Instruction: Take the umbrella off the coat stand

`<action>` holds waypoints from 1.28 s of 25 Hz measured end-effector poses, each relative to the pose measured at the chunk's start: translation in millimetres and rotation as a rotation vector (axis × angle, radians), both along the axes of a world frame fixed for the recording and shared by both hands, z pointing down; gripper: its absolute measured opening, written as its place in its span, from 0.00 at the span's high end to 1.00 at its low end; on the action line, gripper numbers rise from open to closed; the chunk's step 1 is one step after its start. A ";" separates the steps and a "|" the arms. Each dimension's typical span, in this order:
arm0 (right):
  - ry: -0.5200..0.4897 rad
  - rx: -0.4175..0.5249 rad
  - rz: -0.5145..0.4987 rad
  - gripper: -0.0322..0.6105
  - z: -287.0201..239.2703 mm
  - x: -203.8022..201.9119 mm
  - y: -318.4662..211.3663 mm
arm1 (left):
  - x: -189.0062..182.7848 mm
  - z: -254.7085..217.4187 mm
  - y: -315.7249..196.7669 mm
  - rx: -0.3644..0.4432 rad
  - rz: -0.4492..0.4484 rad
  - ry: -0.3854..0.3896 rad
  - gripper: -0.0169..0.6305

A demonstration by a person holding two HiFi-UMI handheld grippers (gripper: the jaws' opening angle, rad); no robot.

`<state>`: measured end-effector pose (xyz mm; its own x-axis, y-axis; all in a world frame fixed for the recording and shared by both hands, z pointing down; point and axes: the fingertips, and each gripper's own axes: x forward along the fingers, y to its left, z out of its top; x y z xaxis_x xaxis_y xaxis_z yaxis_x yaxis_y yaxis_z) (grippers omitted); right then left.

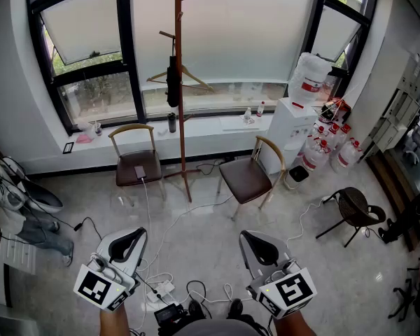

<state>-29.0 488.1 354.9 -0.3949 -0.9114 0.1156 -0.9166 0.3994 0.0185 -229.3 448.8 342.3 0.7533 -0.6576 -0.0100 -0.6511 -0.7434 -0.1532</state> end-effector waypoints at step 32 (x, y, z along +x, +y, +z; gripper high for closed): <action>-0.002 0.022 -0.019 0.95 -2.9 -28.1 -69.3 | -36.1 8.8 -52.8 -0.018 -0.022 -0.011 0.97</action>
